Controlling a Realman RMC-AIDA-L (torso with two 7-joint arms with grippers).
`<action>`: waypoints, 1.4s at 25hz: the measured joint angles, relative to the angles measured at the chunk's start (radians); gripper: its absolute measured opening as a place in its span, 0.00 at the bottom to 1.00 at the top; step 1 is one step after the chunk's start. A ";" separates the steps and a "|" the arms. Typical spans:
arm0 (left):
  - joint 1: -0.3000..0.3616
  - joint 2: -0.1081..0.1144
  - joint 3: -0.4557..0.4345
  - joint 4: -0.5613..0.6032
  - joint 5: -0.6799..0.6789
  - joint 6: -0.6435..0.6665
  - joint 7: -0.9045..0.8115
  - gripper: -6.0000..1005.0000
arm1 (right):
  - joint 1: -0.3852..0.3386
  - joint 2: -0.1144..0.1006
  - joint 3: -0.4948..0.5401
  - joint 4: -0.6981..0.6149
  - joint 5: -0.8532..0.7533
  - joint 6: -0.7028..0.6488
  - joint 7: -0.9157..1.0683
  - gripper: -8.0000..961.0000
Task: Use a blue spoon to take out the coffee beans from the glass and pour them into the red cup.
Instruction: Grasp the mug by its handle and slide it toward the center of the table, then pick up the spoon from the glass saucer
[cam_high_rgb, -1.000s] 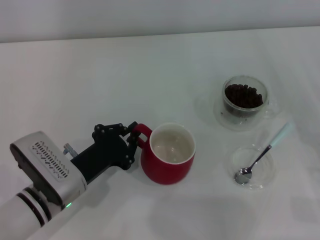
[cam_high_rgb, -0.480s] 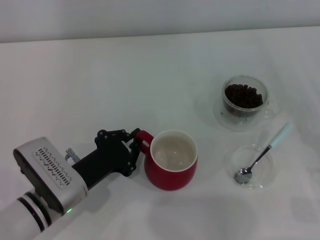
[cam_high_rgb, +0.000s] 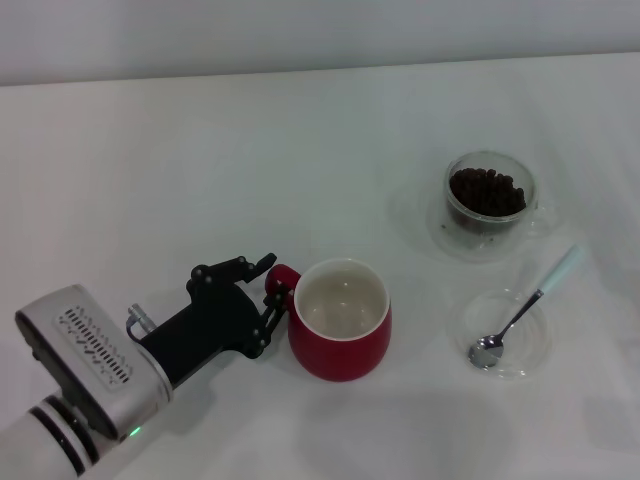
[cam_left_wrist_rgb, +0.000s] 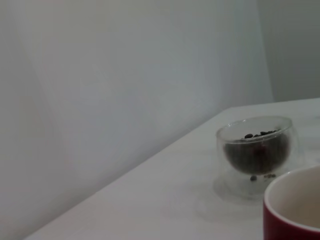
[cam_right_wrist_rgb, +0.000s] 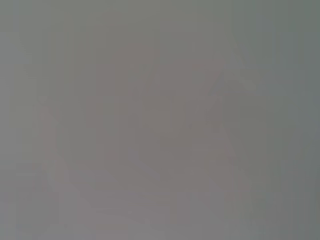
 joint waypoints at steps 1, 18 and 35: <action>0.005 0.000 0.000 0.000 0.000 0.008 0.000 0.29 | -0.001 0.000 0.000 0.000 0.000 0.000 0.000 0.89; 0.117 0.006 0.000 -0.030 0.001 0.150 0.003 0.58 | -0.038 0.000 -0.018 0.005 0.000 0.017 0.003 0.89; 0.228 0.003 0.001 -0.068 0.023 0.237 0.002 0.58 | -0.070 0.000 -0.055 0.018 0.000 0.018 0.005 0.89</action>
